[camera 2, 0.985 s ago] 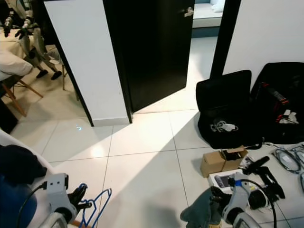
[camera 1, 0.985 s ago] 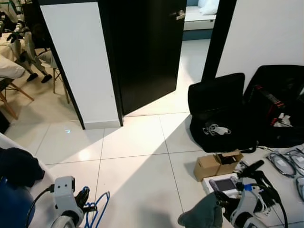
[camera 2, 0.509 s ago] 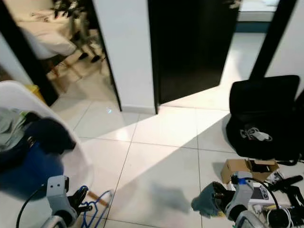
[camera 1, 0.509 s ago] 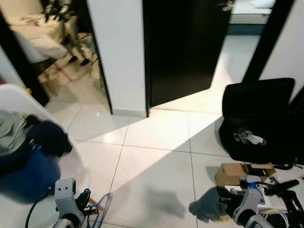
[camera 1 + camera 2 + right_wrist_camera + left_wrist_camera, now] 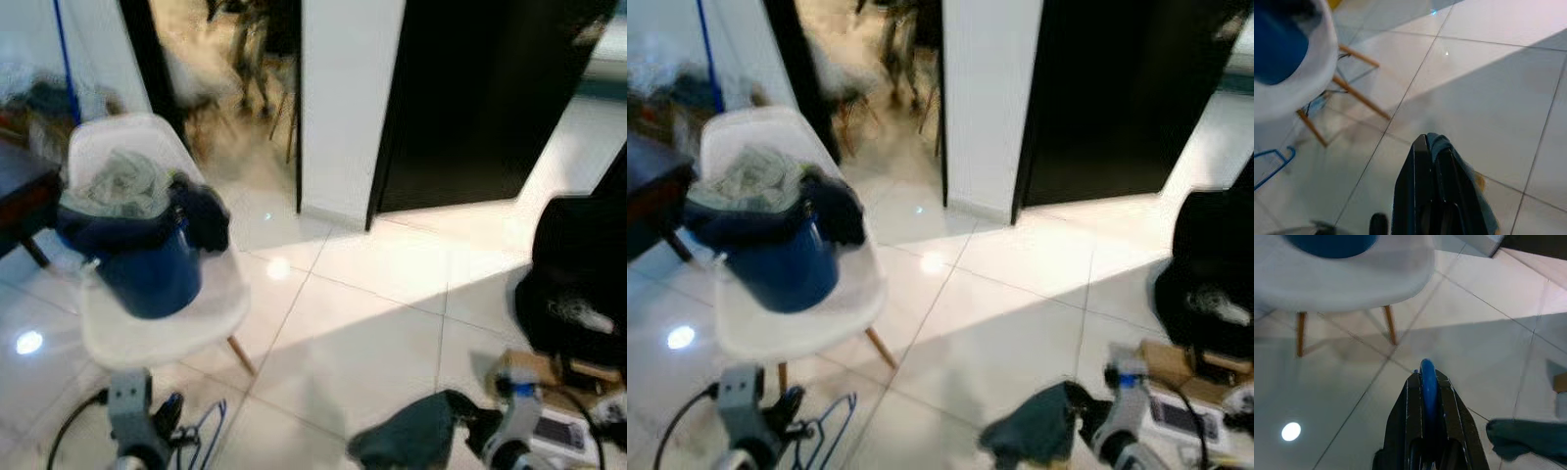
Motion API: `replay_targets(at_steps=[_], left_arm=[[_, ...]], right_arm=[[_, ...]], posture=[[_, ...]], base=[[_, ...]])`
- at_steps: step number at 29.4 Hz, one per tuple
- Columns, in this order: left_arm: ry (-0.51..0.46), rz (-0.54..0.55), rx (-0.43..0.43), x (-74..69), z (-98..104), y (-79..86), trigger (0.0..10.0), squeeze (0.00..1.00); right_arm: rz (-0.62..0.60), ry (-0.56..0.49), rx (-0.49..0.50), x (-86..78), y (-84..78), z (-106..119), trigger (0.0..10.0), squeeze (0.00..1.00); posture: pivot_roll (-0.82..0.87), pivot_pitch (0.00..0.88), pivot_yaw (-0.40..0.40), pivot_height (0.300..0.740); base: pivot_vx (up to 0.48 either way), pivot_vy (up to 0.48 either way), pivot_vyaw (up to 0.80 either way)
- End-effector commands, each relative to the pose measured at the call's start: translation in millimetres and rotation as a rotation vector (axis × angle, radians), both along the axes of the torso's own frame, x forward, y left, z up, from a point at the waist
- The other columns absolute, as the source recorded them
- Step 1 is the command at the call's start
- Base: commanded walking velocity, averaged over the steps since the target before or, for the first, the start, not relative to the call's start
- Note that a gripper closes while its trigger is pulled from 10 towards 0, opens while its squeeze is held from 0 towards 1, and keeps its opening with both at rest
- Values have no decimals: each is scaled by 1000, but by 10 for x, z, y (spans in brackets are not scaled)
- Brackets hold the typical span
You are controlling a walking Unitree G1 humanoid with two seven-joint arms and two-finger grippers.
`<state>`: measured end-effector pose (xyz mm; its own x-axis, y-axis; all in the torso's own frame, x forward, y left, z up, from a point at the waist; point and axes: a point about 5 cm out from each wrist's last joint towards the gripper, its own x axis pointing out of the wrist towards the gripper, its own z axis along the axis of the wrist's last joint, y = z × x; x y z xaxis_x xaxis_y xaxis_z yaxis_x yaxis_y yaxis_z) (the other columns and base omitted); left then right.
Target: Hang hanger
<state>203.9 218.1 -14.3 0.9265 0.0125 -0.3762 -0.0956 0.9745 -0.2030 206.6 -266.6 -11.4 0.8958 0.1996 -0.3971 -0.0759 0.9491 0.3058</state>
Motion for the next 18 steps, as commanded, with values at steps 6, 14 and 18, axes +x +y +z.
replay_targets(at_steps=[6,14,18], left_arm=[[3,18,-2,4,33,48,10000,0],[10,30,-10,1,31,54,10000,0],[12,32,-11,-1,30,53,10000,0]], right_arm=[[3,7,11,2,36,-2,10000,0],[8,20,13,-12,38,-13,10000,0],[9,24,14,-16,36,-19,10000,0]], posture=[[3,116,-19,740],[6,103,-26,740],[7,100,-27,740]], base=[[0,0,511],[0,0,513],[0,0,509]])
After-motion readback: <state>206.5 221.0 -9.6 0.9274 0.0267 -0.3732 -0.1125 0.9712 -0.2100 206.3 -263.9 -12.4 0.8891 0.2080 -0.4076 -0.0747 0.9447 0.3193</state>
